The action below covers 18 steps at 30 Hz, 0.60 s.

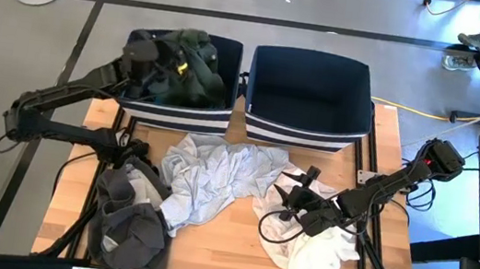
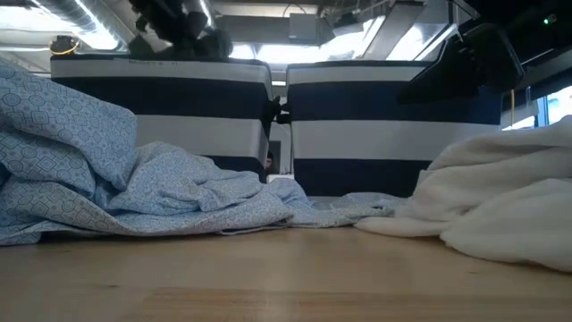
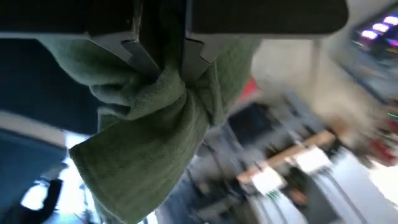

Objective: Sort clothes
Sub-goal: Put the green long sleeve polo shirt into the left laundry bin

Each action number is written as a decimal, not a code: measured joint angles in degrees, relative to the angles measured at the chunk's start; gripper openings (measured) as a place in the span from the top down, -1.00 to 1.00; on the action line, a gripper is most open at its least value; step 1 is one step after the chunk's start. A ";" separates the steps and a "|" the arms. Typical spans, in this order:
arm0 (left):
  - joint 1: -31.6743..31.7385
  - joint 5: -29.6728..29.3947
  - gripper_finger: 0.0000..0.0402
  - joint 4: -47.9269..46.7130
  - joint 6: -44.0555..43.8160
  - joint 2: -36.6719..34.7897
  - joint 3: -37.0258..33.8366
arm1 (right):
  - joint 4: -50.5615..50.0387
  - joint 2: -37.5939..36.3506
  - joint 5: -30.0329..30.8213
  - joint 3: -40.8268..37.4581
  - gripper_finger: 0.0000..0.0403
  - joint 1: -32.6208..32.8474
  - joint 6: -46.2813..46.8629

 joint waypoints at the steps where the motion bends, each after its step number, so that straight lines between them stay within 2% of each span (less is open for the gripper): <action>1: 0.32 1.60 0.91 -2.11 -2.00 0.22 0.00 | 0.07 0.00 0.00 0.00 -0.06 0.00 0.00; 6: 1.17 8.53 0.91 -11.55 -8.69 2.16 0.00 | 0.15 0.00 -0.02 0.00 -0.06 0.00 0.41; 11: 1.19 9.03 0.91 -18.70 -9.76 5.53 0.00 | 0.15 0.00 -0.02 0.00 -0.06 0.00 0.85; 18: 1.17 9.03 0.91 -19.89 -11.07 7.43 0.00 | 0.15 0.00 -0.02 0.00 -0.06 0.00 0.94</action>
